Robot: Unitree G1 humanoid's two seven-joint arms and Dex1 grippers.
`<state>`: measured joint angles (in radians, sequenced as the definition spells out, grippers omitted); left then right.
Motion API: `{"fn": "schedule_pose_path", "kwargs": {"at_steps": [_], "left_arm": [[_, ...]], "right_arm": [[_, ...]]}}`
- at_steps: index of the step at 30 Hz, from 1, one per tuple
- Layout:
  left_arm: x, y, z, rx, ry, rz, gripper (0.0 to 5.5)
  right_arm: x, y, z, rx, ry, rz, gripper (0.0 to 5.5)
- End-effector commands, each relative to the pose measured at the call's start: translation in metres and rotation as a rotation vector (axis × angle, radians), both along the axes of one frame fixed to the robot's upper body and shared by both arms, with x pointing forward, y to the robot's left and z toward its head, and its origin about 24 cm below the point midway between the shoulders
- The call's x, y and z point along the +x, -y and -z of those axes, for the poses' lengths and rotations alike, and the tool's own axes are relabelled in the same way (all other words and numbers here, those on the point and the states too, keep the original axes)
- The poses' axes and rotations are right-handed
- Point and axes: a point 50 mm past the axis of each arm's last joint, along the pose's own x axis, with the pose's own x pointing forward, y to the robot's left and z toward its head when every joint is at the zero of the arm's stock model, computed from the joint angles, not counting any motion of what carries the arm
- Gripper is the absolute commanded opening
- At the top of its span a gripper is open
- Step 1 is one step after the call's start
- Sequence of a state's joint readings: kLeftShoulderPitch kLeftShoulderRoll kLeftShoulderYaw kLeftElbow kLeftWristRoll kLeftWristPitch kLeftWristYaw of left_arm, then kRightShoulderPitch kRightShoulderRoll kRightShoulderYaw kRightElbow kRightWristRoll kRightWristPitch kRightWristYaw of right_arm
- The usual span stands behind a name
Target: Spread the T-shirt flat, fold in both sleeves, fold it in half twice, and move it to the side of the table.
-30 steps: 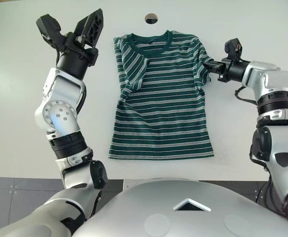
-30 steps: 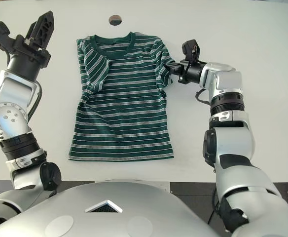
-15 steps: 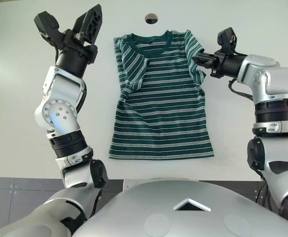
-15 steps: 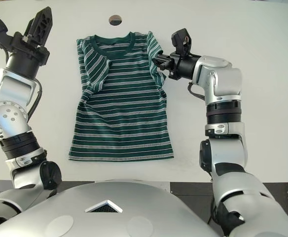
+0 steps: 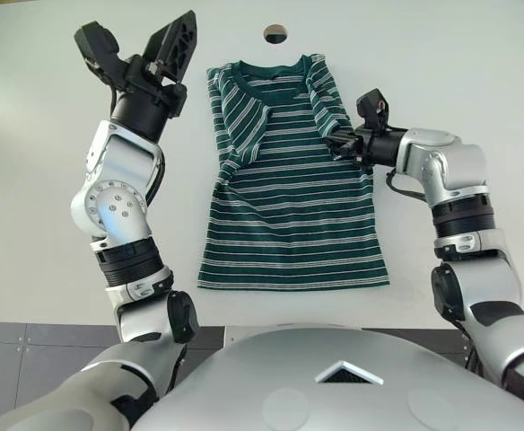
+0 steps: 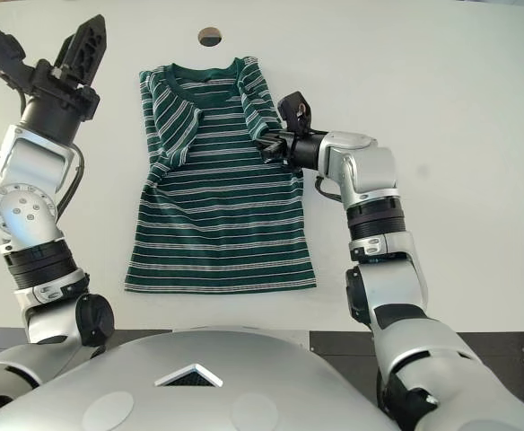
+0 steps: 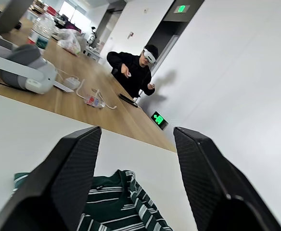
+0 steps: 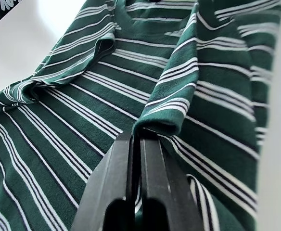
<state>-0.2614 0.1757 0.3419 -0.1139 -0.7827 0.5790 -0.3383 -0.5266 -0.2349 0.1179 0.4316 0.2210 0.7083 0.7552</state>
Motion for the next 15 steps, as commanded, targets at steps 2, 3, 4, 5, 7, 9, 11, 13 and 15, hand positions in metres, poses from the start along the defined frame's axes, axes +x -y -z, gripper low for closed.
{"fn": "schedule_pose_path", "kwargs": {"at_steps": [2, 3, 4, 5, 7, 9, 11, 13, 15], "left_arm": [[-0.001, 0.004, 0.000, 0.003, 0.011, 0.011, 2.83], [-0.001, 0.003, 0.000, 0.003, 0.013, 0.012, 2.83], [-0.001, 0.003, 0.000, 0.002, 0.015, 0.012, 2.83], [-0.001, 0.003, 0.000, 0.001, 0.016, 0.012, 2.83], [-0.001, 0.003, 0.000, -0.002, 0.017, 0.013, 2.83], [-0.001, 0.003, 0.000, 0.004, 0.021, 0.015, 2.83], [-0.002, 0.003, -0.001, 0.018, 0.028, 0.024, 2.83], [-0.003, 0.003, -0.002, 0.024, 0.032, 0.029, 2.83], [-0.004, 0.002, -0.002, 0.034, 0.026, 0.038, 2.83]], "right_arm": [[0.001, -0.002, -0.003, 0.004, 0.016, 0.007, 0.96], [0.001, -0.003, -0.005, 0.008, 0.023, 0.002, 1.10], [0.001, -0.004, -0.008, 0.014, 0.030, -0.005, 1.33], [0.000, -0.005, -0.010, 0.019, 0.038, -0.011, 1.55], [-0.001, -0.006, -0.016, 0.025, 0.052, -0.026, 1.88], [-0.004, -0.009, -0.022, 0.038, 0.067, -0.049, 2.16], [-0.006, -0.012, -0.030, 0.065, 0.075, -0.075, 2.16], [-0.006, -0.013, -0.037, 0.082, 0.080, -0.083, 2.16], [-0.007, -0.011, -0.043, 0.096, 0.084, -0.084, 2.16]]}}
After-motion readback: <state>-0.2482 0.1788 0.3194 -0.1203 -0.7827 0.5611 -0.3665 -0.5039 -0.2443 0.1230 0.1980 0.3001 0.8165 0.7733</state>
